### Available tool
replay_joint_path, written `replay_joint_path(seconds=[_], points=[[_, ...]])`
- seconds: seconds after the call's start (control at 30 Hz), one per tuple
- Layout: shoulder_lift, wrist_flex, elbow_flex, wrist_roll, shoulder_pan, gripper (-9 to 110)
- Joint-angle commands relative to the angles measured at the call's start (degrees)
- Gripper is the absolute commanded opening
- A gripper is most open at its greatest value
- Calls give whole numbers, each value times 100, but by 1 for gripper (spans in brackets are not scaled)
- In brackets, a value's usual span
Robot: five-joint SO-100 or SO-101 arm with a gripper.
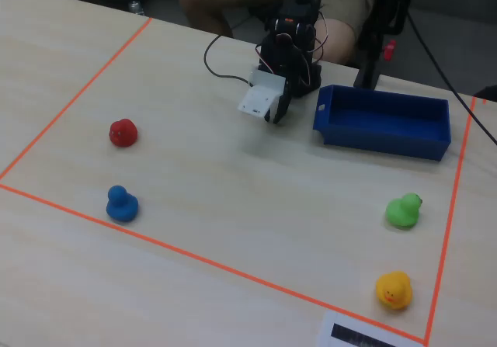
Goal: Grasp green duck and put it into box.
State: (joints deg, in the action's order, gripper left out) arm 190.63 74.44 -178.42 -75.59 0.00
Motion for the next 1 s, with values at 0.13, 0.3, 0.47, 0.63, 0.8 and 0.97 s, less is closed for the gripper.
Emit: replay_joint_path(seconds=[0.13, 0.3, 0.47, 0.63, 0.8, 0.97], points=[[-88, 79, 18, 53, 9, 4], [-88, 79, 18, 53, -26, 4], [-88, 79, 18, 79, 44, 4], [-88, 79, 18, 88, 44, 0], [-97, -79, 18, 105, 229, 1], [-1468, -334, 1529, 105, 694, 0]])
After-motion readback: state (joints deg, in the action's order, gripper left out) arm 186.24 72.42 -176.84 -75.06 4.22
